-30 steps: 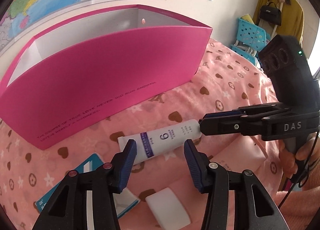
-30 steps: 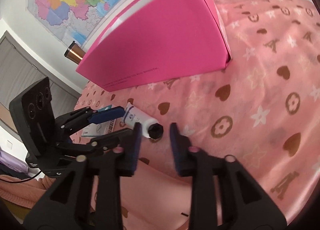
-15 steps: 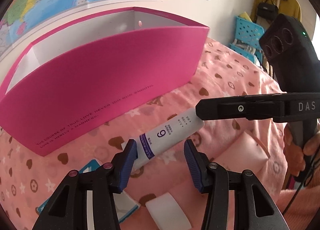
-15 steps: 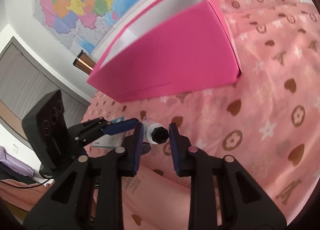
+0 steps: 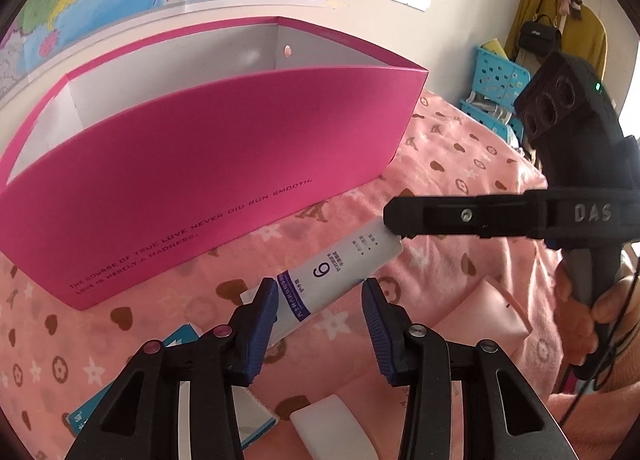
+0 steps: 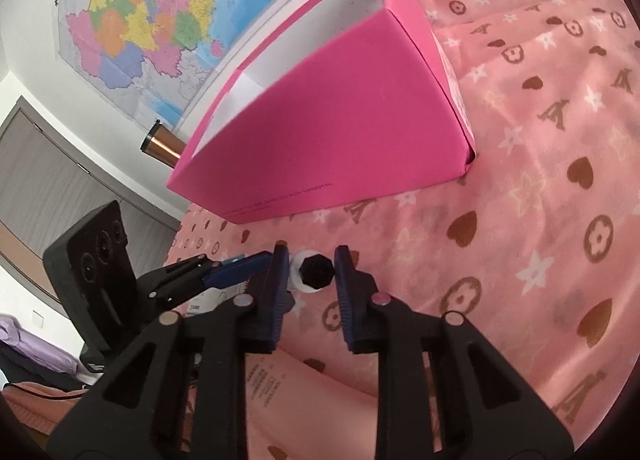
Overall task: Organize rigid objects
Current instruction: 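Grasp the white tube by its black cap with the right tool, then carry the white tube into the magenta box and open the right tool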
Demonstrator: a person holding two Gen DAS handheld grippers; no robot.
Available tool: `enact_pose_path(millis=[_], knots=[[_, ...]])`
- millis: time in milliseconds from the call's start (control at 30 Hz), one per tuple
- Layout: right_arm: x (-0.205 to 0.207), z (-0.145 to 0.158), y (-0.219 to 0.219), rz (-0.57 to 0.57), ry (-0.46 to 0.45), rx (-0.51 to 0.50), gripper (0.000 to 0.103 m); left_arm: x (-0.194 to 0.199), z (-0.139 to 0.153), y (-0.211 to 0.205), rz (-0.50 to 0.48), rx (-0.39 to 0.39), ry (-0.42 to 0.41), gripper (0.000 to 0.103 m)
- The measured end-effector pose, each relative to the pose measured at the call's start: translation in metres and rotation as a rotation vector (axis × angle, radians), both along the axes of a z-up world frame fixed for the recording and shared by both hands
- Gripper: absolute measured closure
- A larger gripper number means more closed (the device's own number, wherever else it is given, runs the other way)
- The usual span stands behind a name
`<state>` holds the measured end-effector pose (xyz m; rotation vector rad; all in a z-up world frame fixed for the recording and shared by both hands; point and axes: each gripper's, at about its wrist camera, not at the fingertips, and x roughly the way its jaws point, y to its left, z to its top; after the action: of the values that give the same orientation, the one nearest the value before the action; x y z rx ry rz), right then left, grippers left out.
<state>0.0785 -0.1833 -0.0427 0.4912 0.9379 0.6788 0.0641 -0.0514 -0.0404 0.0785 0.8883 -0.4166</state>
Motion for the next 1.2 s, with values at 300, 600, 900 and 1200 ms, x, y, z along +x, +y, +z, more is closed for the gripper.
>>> enact_pose_path(millis=[300, 600, 900, 1200], knots=[[0.003, 0.004, 0.006, 0.018, 0.004, 0.042, 0.06, 0.005, 0.0, -0.003, 0.013, -0.016, -0.003, 0.058], [0.009, -0.015, 0.007, 0.006, 0.055, 0.039, 0.074, 0.005, 0.0, -0.002, 0.022, -0.015, 0.001, 0.058], [0.002, 0.018, 0.003, 0.013, -0.035, 0.056, 0.077, -0.005, 0.01, -0.005, 0.033, 0.023, -0.04, 0.057], [-0.001, 0.072, -0.001, 0.032, -0.155, 0.096, 0.077, -0.007, 0.06, -0.001, 0.048, 0.009, -0.148, 0.06]])
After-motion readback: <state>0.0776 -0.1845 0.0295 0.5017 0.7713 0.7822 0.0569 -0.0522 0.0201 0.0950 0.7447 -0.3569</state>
